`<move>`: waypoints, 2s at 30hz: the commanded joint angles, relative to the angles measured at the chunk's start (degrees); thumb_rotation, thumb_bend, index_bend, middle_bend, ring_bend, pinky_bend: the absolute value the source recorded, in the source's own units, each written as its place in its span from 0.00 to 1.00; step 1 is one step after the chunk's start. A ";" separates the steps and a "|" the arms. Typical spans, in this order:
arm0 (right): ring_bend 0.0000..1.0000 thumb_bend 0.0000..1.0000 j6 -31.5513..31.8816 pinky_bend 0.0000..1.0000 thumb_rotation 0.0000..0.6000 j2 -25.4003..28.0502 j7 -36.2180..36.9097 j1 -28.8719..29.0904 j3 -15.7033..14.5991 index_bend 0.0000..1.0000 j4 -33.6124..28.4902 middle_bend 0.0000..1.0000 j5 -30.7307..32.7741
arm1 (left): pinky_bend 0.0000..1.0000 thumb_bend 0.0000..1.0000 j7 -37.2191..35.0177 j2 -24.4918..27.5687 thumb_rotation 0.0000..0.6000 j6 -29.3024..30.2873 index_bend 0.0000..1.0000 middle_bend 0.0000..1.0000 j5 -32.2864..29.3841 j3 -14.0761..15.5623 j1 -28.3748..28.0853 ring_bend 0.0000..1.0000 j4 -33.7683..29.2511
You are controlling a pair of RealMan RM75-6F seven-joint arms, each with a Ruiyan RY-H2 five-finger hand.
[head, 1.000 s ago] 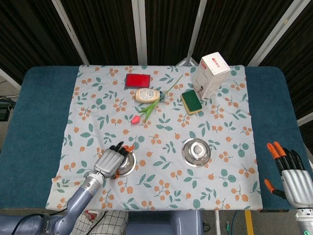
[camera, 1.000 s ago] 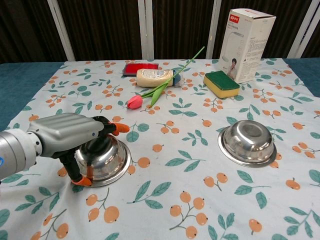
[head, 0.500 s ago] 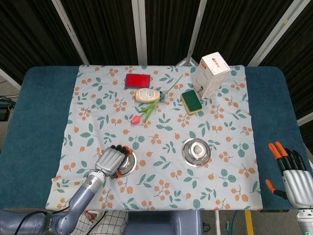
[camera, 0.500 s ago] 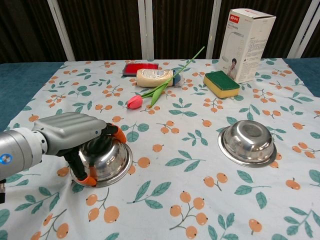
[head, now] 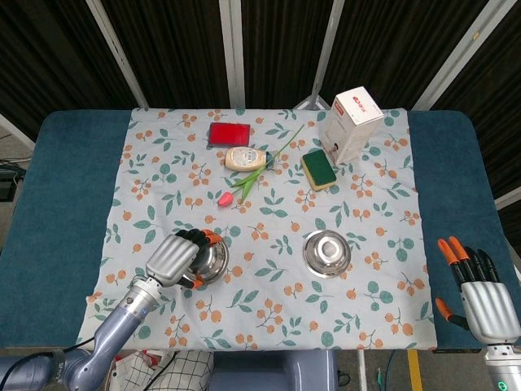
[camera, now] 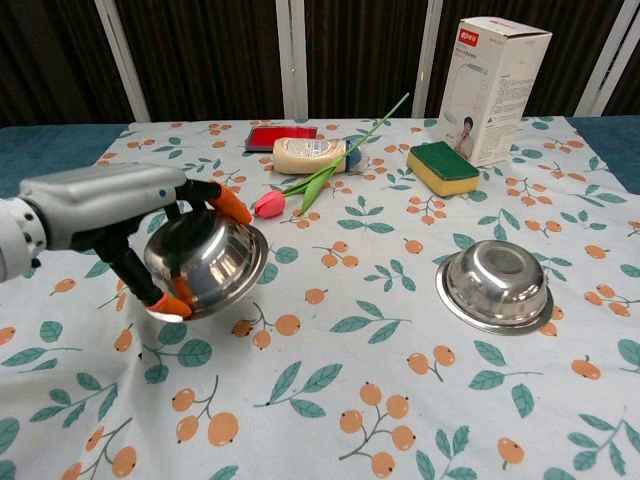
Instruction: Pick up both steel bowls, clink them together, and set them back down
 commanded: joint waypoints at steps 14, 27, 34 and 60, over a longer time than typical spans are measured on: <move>0.00 0.31 -19.01 0.00 1.00 -5.50 -1.19 12.39 1.20 0.00 -0.34 0.00 0.20 | 0.71 0.55 -9.88 12.77 1.00 9.79 0.43 0.55 10.05 -1.82 5.31 0.49 -7.19; 0.00 0.31 -28.05 0.00 1.00 -12.33 -8.91 19.66 5.18 0.00 1.61 0.00 8.36 | 0.71 0.55 -14.74 15.49 1.00 11.85 0.39 0.56 12.24 -1.64 7.35 0.49 -6.14; 0.00 0.31 -31.53 0.00 1.00 -15.25 -13.29 22.65 5.97 0.00 3.72 0.00 12.45 | 0.71 0.56 -16.61 15.15 1.00 11.29 0.39 0.56 12.79 -1.67 7.27 0.49 -4.07; 0.00 0.31 -33.59 0.00 1.00 -23.98 -33.88 31.48 6.49 0.00 5.74 0.00 29.42 | 0.71 0.57 -22.82 16.06 1.00 11.04 0.41 0.56 12.69 -2.32 8.28 0.49 0.91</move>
